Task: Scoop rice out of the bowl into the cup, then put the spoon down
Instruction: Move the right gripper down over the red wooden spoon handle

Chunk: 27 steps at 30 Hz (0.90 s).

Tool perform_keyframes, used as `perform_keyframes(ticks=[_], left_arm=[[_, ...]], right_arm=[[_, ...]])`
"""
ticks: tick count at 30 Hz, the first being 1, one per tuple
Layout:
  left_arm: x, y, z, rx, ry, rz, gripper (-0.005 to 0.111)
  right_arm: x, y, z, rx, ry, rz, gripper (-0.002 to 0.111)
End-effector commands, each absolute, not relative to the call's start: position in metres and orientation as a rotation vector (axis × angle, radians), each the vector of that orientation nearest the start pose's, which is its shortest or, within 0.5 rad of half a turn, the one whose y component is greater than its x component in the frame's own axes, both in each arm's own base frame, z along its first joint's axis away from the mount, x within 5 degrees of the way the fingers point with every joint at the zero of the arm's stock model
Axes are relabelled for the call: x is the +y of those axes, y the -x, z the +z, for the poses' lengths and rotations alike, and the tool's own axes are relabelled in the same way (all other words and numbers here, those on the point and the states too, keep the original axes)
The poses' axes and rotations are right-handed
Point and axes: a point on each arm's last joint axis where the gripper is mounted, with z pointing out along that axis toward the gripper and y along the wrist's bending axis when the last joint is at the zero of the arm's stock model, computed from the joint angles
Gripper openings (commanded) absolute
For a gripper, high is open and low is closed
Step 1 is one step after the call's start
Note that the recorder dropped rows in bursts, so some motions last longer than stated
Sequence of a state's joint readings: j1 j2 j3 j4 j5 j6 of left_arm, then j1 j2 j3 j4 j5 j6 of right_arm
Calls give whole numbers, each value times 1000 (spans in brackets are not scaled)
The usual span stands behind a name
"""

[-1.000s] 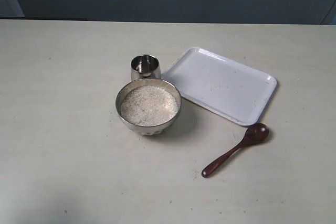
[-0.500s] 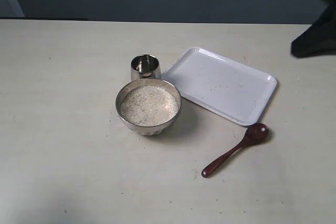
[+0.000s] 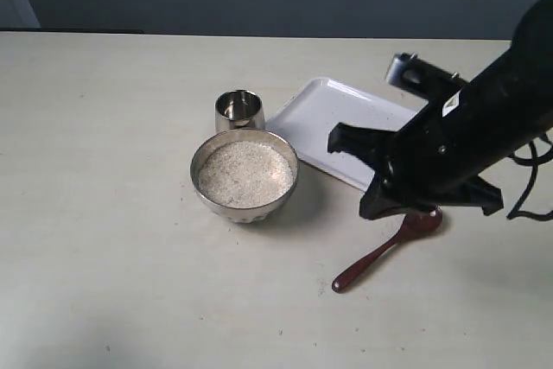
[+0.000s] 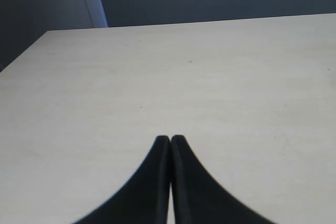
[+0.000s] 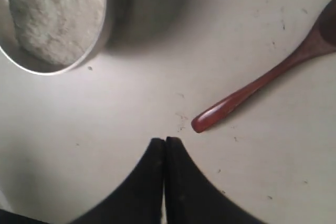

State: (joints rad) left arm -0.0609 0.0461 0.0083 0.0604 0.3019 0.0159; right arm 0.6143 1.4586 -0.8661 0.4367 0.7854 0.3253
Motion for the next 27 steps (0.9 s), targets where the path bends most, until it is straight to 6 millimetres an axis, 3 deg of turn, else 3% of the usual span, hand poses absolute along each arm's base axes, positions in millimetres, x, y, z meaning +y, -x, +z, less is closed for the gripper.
perform_keyframes(ticks=[1,7,16,27], left_arm=[[-2,-58,184,1815,-111,26,1],[-2,-58,184,1815,-111,26,1],[-2,-58,184,1815,-111,26,1],[-2,-58,184,1815,-111,26,1]], right_arm=[[179,-198,199,3118,23,488,15],[181,-198,182,3215,-274,409,49],[188,-212,166,3124,-534,445,48],[191,-216,144,3164,-577,387,48]])
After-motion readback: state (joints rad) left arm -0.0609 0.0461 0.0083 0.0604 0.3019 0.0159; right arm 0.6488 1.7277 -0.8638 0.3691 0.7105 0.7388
